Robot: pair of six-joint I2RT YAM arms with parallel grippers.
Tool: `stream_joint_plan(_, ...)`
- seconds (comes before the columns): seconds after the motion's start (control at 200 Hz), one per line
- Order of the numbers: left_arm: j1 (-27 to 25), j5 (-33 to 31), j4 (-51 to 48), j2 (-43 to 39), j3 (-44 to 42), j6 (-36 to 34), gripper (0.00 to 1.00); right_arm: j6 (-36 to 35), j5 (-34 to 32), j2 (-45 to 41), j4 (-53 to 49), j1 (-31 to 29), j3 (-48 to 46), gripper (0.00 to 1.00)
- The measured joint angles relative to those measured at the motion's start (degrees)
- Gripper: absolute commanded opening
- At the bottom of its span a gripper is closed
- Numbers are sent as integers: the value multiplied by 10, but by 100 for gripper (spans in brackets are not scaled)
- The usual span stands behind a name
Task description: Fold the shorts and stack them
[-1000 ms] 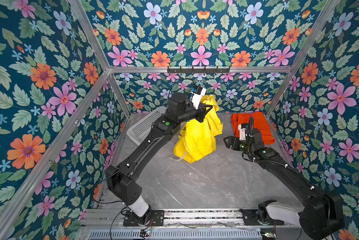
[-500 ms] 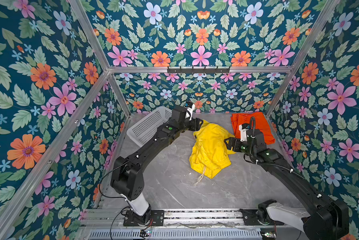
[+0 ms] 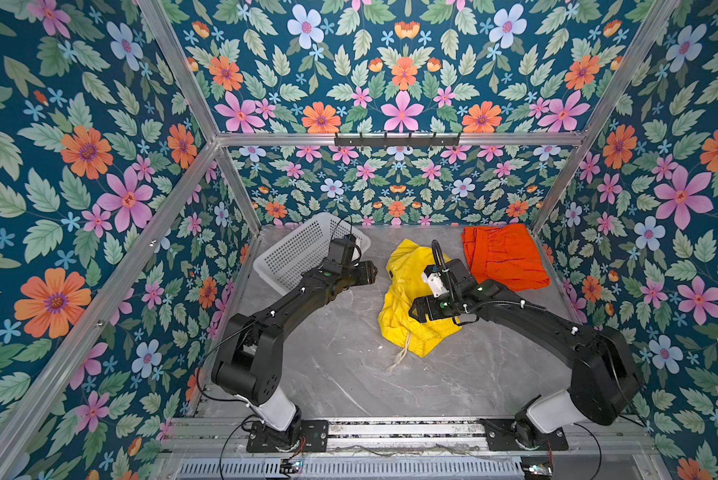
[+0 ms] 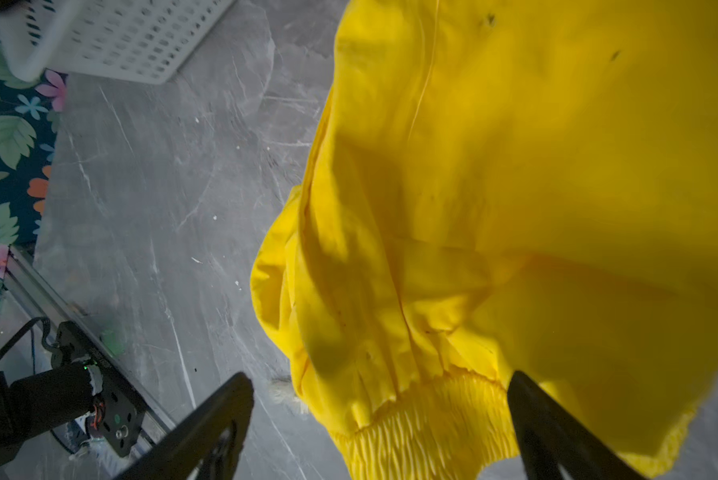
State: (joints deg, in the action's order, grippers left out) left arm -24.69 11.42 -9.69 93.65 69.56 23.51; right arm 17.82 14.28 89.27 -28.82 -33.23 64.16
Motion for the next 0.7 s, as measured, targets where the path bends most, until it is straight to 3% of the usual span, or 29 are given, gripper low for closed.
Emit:
stream_joint_plan(0.365,47,-159,-162,54,91,-121,77,-2,5,79,-11,-2,5,95)
stream_joint_plan(0.585,73,-162,-210,100,96,-138,71,-2,10,88,-9,-2,5,95)
stream_joint_plan(0.7,80,-142,-212,118,95,-140,62,-2,14,88,-7,-2,4,94)
